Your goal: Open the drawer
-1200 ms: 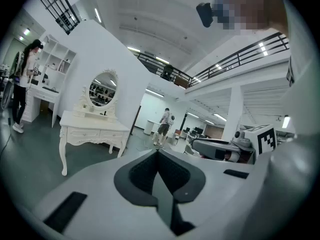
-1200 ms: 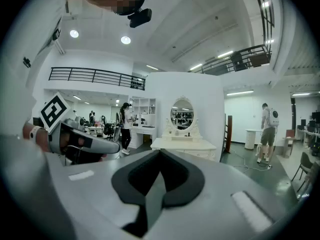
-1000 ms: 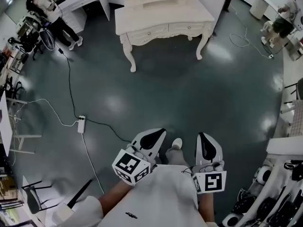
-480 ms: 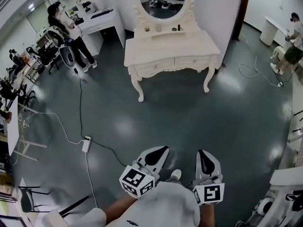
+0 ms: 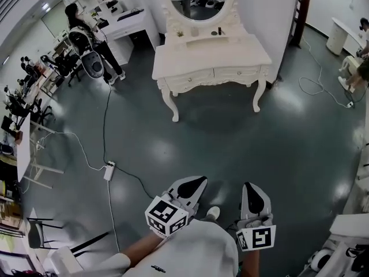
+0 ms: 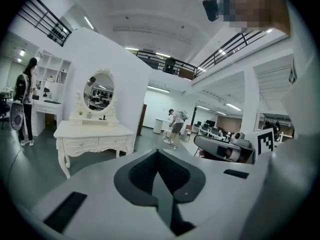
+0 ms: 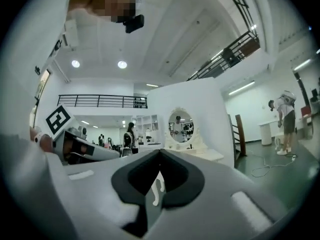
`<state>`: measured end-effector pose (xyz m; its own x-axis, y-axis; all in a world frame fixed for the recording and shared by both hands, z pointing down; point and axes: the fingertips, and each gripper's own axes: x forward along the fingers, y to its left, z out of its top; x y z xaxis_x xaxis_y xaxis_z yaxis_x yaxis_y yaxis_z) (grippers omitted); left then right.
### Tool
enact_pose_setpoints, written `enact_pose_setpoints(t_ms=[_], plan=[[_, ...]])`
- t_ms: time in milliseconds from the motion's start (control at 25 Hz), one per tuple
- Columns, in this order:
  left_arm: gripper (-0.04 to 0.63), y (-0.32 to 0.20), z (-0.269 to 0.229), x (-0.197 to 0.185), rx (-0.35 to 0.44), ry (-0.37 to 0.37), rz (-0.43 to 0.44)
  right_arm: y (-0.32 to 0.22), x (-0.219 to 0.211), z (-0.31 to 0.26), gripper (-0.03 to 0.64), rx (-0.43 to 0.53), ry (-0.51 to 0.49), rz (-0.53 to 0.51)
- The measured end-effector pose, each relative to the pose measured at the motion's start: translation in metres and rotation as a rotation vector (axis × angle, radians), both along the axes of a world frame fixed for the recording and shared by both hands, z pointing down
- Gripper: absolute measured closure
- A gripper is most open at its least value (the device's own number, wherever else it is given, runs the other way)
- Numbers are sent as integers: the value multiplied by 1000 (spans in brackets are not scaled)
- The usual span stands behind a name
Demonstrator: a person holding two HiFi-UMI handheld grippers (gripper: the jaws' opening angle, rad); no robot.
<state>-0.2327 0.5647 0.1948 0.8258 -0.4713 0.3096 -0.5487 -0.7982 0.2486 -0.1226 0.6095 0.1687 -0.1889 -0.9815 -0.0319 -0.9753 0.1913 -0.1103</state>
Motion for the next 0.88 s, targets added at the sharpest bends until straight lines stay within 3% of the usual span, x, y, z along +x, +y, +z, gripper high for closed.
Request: enact_pose_setpoints(t_ms=[240, 480, 880], plan=[[588, -2, -5, 14, 29, -7, 25, 3, 6, 5, 606, 4, 13, 30], [588, -18, -9, 27, 49, 43, 31, -1, 15, 10, 606, -15, 35, 67], [588, -96, 1, 16, 10, 101, -53, -82, 11, 3, 606, -45, 86, -4]])
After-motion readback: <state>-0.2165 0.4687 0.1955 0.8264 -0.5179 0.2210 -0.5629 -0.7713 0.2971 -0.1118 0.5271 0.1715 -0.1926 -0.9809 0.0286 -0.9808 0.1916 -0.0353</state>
